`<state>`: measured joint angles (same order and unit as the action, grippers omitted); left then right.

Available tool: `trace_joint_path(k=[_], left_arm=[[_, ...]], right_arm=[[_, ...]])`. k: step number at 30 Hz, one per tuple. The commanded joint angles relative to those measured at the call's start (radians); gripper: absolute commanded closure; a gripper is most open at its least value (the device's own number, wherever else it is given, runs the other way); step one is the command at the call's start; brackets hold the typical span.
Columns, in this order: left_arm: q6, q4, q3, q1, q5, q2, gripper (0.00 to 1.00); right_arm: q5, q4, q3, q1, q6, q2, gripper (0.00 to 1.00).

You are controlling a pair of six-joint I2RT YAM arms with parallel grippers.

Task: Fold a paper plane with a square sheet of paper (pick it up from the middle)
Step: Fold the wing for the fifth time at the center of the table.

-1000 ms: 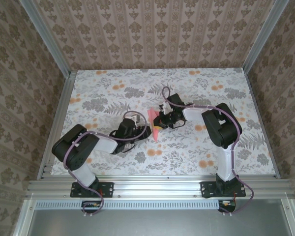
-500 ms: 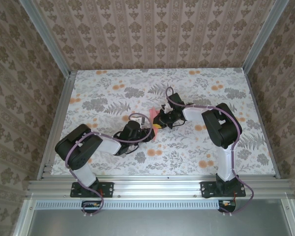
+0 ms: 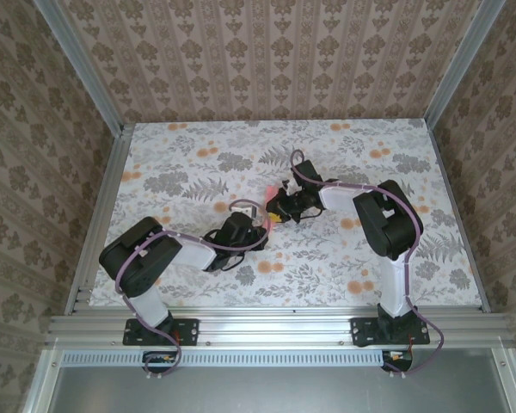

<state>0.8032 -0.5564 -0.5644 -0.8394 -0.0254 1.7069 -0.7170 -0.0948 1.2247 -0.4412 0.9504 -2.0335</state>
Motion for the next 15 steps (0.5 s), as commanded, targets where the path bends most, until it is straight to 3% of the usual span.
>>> trace_joint_path(k=[1,8,15], left_arm=[[-0.072,0.136,-0.034,-0.022,0.045,0.022,0.94],[-0.156,0.269,-0.084,-0.042,0.098,0.018,0.96],[-0.172,0.329,-0.121,-0.057,0.124,0.032,0.98]], right_arm=[[0.060,-0.052,0.045,-0.001,-0.095,-0.009,0.79],[0.186,-0.064,0.048,-0.005,-0.229,0.012,0.77],[0.161,-0.001,0.019,-0.023,-0.256,0.037,0.73]])
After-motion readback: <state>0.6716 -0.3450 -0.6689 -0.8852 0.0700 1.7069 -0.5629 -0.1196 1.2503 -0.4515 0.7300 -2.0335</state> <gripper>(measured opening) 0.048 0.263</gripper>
